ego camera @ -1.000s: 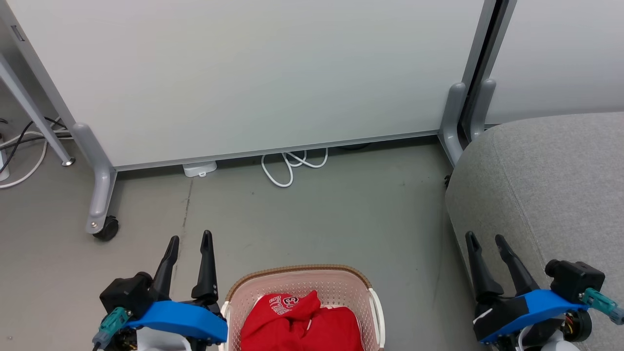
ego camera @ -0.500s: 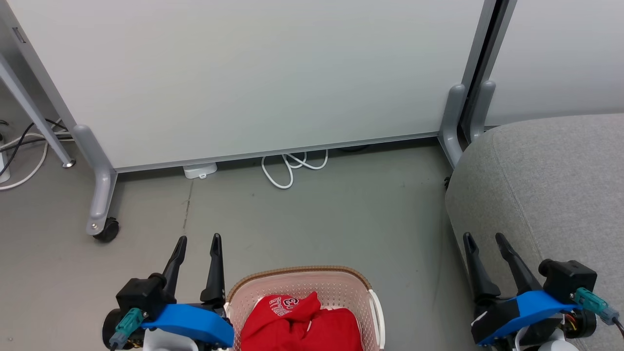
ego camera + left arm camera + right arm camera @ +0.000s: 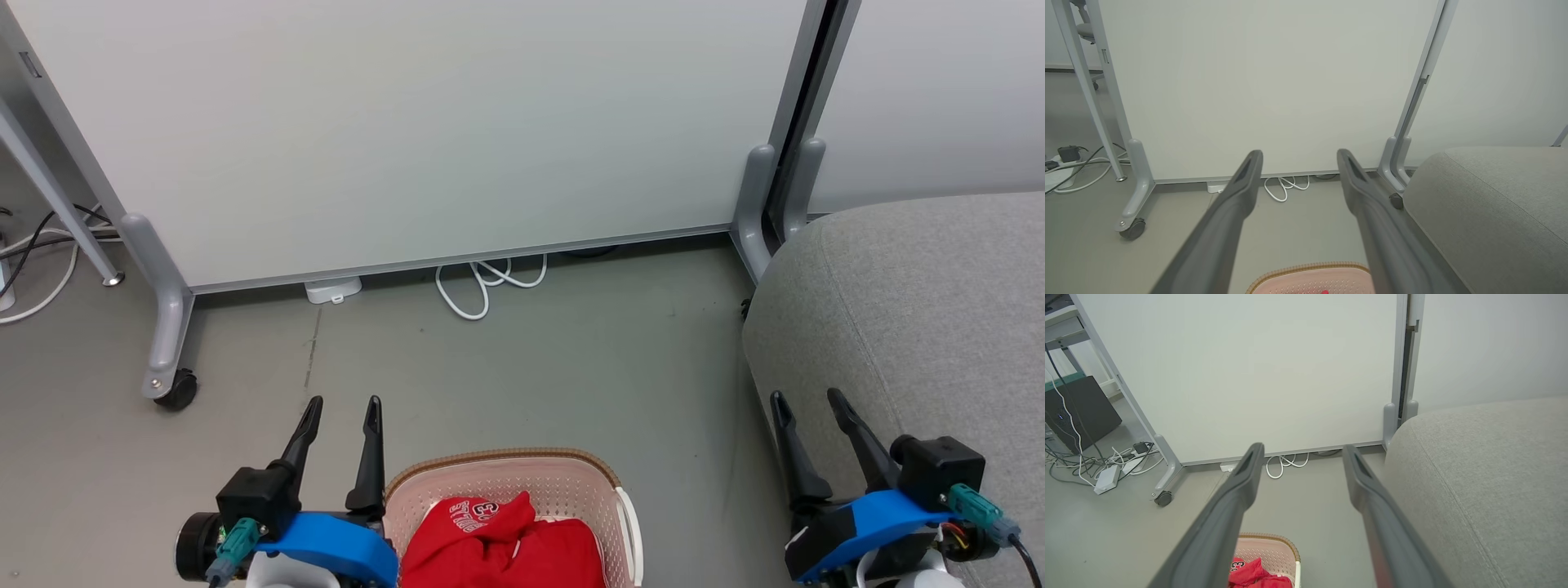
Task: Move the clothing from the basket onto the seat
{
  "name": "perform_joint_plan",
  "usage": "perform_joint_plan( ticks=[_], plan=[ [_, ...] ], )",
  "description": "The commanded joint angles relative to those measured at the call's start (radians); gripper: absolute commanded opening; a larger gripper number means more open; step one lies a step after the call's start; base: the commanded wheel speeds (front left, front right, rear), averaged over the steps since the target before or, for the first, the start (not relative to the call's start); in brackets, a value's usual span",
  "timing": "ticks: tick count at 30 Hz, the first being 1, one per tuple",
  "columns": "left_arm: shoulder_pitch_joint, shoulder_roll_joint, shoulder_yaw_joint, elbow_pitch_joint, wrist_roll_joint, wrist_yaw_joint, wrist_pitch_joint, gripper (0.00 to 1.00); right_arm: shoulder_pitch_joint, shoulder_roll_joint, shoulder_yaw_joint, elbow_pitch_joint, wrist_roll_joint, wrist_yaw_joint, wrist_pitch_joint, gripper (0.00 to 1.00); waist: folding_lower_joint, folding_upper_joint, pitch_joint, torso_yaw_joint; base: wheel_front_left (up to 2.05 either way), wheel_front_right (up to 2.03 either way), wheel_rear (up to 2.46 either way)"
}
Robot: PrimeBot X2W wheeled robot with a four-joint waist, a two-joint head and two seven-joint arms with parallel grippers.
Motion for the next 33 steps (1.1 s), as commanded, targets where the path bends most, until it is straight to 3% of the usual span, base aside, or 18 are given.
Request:
perform_joint_plan(
  ticks=[1,33],
  plan=[
    [-0.012,0.003,-0.002,0.001,0.013,-0.004,-0.009,1.00,0.010,-0.007,0.001,-0.004,-0.017,0.002,-0.008,1.00,0.0000,-0.0001,0.000,0.000,0.00,0.00,0.00],
    [-0.010,0.003,-0.008,0.008,0.029,0.001,-0.017,1.00,-0.004,-0.007,0.010,-0.015,-0.036,0.001,-0.017,1.00,0.0000,-0.0001,0.041,-0.010,0.00,0.00,0.00]
  ],
)
